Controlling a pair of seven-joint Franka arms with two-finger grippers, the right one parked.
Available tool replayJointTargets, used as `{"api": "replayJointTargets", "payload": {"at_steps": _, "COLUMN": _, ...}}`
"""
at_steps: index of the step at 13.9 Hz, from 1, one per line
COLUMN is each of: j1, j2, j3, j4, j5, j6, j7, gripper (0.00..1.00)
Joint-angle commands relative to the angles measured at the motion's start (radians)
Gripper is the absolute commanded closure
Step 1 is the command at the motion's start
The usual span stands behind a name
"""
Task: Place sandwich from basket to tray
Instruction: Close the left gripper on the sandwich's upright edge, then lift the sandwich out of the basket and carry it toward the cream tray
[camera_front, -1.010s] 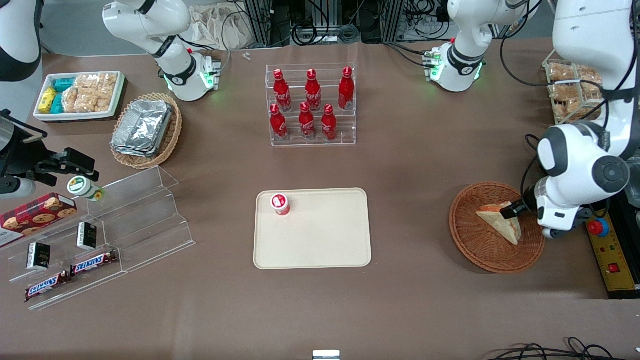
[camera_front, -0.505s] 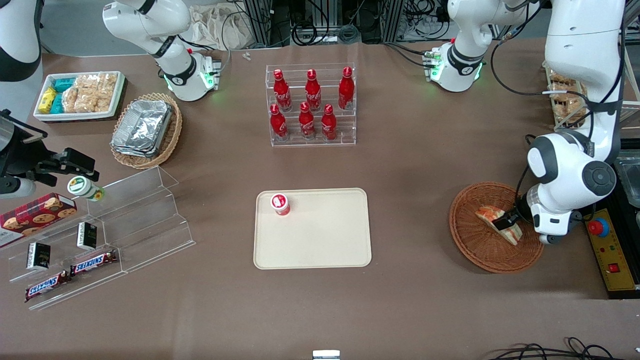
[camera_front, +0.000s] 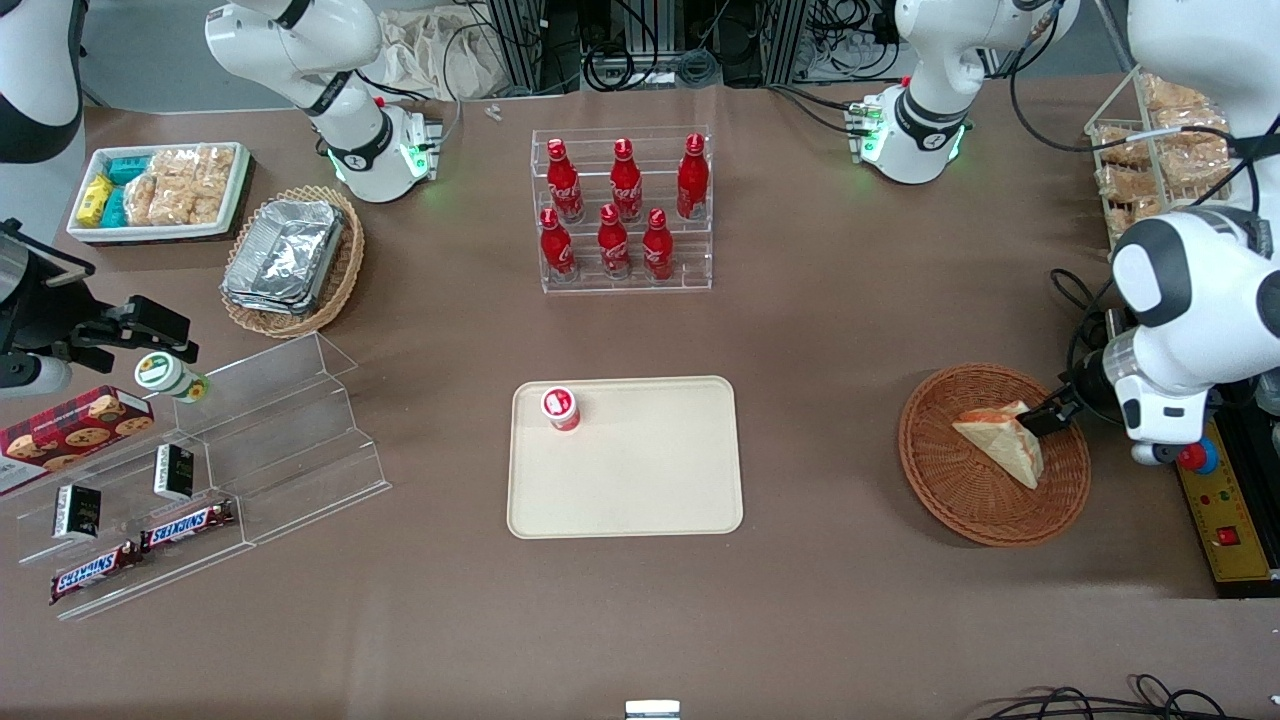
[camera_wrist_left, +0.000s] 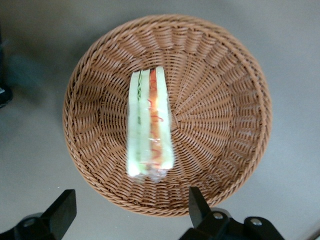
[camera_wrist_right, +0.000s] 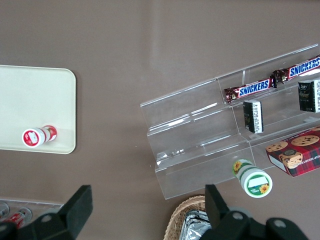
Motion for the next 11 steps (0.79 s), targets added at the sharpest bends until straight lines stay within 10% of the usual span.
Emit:
{"api": "replayJointTargets", "payload": {"at_steps": 1, "j1": -0.004, "j2": 0.081, "j3": 0.000, "j4": 0.021, "j5": 0.009, "j6": 0.047, "j7": -0.035, "gripper": 0.00}}
{"api": "replayJointTargets", "payload": {"at_steps": 5, "j1": -0.015, "j2": 0.230, "j3": -0.003, "j4": 0.015, "j5": -0.002, "j6": 0.221, "j7": -0.062, "gripper": 0.08}}
{"api": "replayJointTargets", "payload": {"at_steps": 7, "j1": -0.015, "j2": 0.231, "j3": -0.004, "j4": 0.014, "j5": -0.005, "j6": 0.224, "j7": -0.069, "gripper": 0.88}}
{"api": "replayJointTargets", "payload": {"at_steps": 11, "j1": -0.017, "j2": 0.189, "j3": -0.004, "j4": 0.015, "j5": 0.010, "j6": 0.179, "j7": -0.062, "gripper": 1.00}}
